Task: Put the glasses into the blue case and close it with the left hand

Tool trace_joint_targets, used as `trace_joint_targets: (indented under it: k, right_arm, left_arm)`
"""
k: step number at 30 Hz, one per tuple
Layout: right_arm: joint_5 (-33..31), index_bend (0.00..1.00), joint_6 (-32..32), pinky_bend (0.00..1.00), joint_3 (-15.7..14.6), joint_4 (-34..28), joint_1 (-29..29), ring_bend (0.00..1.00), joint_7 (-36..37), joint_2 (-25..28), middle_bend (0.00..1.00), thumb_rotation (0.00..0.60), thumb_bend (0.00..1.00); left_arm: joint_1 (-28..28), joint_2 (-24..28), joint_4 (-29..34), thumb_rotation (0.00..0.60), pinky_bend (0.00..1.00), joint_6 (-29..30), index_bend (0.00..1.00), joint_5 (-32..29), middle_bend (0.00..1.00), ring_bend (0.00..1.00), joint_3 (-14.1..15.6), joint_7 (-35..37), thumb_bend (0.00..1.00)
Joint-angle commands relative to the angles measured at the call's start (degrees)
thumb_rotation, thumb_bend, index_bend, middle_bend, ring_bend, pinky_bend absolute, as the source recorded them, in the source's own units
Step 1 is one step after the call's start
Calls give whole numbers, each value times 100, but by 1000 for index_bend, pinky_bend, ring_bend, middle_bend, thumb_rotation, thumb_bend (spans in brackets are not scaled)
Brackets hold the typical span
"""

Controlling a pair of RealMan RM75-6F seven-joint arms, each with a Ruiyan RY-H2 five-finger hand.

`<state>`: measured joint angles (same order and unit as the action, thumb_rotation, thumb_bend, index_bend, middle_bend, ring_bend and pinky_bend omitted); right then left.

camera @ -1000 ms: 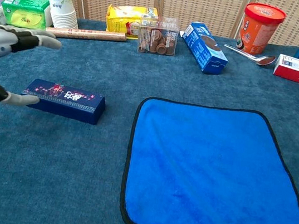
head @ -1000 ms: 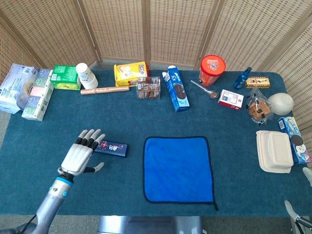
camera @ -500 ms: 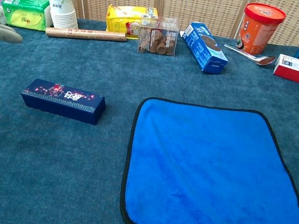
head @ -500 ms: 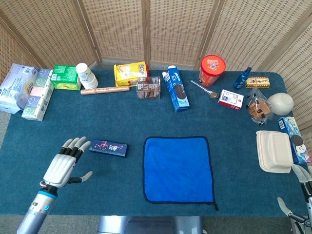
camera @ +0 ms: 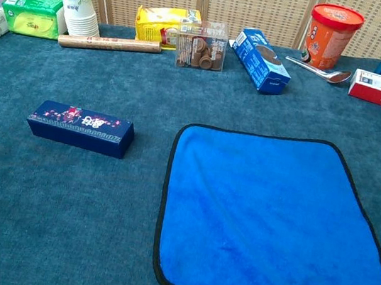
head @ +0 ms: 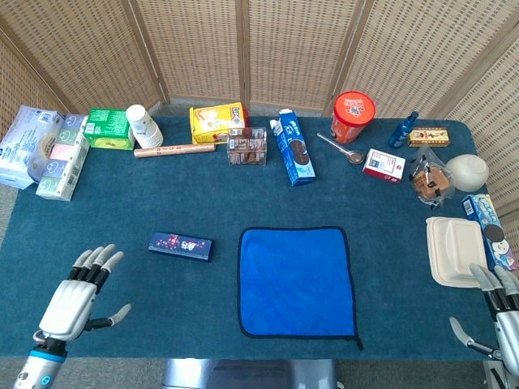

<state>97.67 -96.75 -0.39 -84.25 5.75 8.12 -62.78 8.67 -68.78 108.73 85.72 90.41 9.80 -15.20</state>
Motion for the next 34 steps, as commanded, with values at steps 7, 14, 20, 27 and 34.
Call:
trace_joint_targets:
  k: [7,14,20,27,34]
  right_arm:
    - [-270,52,374,108,109,-29,-200,0,-432,-147,122,342,333]
    - [-373,54,592,100,207,-157,-393,0,-734,-396,121,340,333]
    - [-382,54,620,98,260,-199,-497,0,-771,-488,121,339,332]
    - [-432,55,635,98,277,-224,-548,0,-769,-535,121,341,331]
    - [-494,56,578,97,262,-220,-515,0,-723,-525,121,341,331]
  left_arm:
    - [-518,145,-227,393,0,409,4,244,0,0,261,208,210]
    - [-1040,162,-564,396,0,758,8,219,0,0,406,192,210]
    - [-1240,93,-727,403,0,1018,14,287,0,0,231,296,211]
    - [-1272,146,-673,399,0,1028,15,341,0,0,50,362,211]
    - [-1243,164,-581,398,0,841,16,313,0,0,-59,367,211]
